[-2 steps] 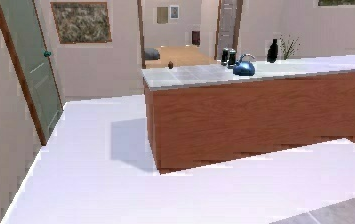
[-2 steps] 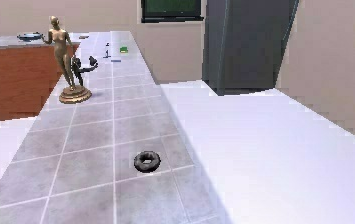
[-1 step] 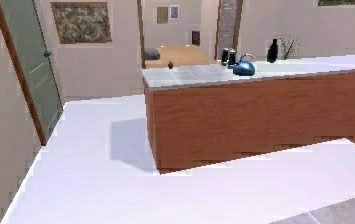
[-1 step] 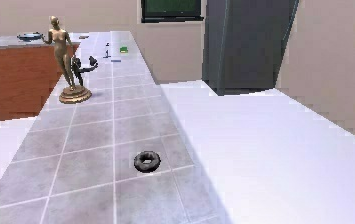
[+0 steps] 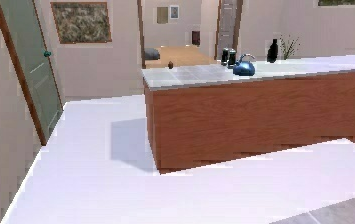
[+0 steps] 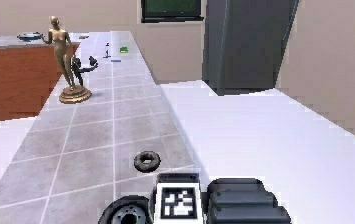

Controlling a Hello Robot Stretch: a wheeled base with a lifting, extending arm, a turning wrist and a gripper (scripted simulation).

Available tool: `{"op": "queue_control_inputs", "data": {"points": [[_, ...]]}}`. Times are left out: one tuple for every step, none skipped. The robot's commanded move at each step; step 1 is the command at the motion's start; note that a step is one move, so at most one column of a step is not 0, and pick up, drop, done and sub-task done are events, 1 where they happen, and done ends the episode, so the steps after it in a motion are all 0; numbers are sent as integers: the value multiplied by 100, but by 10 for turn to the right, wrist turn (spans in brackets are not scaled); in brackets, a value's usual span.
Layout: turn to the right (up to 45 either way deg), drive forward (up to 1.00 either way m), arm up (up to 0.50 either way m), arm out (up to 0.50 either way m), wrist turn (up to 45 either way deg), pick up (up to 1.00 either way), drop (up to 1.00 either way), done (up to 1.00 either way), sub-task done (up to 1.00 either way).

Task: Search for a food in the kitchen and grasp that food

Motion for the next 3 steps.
{"op": "queue_control_inputs", "data": {"points": [[0,0,0,18,0,0,0,0,0],[0,0,0,0,450,0,0,0,0],[0,0,0,0,450,0,0,0,0]]}}
